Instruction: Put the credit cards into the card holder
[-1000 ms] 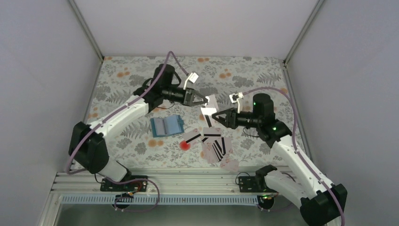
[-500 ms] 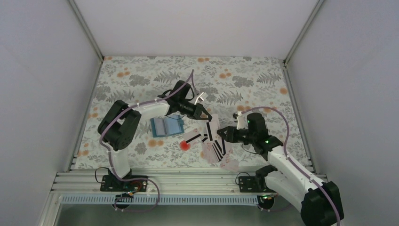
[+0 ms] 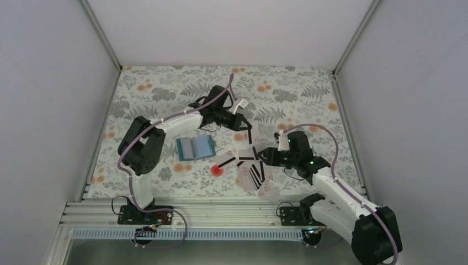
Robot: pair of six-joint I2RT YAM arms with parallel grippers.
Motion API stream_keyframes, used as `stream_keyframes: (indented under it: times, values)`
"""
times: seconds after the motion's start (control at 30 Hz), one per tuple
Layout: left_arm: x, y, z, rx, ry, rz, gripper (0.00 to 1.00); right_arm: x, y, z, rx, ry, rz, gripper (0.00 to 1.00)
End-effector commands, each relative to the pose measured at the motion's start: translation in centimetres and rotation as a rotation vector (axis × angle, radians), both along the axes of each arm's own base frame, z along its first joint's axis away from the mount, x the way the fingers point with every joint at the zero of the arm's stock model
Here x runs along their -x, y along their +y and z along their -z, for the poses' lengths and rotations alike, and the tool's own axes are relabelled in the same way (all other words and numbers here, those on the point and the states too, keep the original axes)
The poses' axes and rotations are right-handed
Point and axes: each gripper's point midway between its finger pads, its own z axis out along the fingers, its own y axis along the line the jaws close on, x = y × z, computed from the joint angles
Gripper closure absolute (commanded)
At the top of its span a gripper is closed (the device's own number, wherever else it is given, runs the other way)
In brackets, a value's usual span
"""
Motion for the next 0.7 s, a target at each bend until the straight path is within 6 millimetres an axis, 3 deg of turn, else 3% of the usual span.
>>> stream_keyframes:
  times: [0.0, 0.13, 0.3, 0.5, 0.67]
  values:
    - [-2.0, 0.1, -2.8, -0.056, -0.157, -0.029, 0.98, -1.7, -0.8, -2.4, 0.059, -0.070, 0.045, 0.65]
    - [-3.2, 0.3, -5.9, -0.082, -0.242, -0.048, 0.98, -3.1, -1.4, -5.1, 0.077, -0.128, 0.102, 0.61]
    - [-3.5, 0.1, -10.2, -0.070, -0.295, -0.030, 0.98, -4.7, -1.5, -9.4, 0.083, -0.233, 0.119, 0.45]
    - [-1.8, -0.3, -14.8, -0.008, -0.274, 0.052, 0.98, -6.4, -1.5, -15.5, 0.134, -0.409, 0.085, 0.26]
    - [0.4, 0.0, -18.9, 0.077, -0.274, 0.151, 0.98, -6.1, -0.2, -20.6, 0.088, -0.546, -0.034, 0.22]
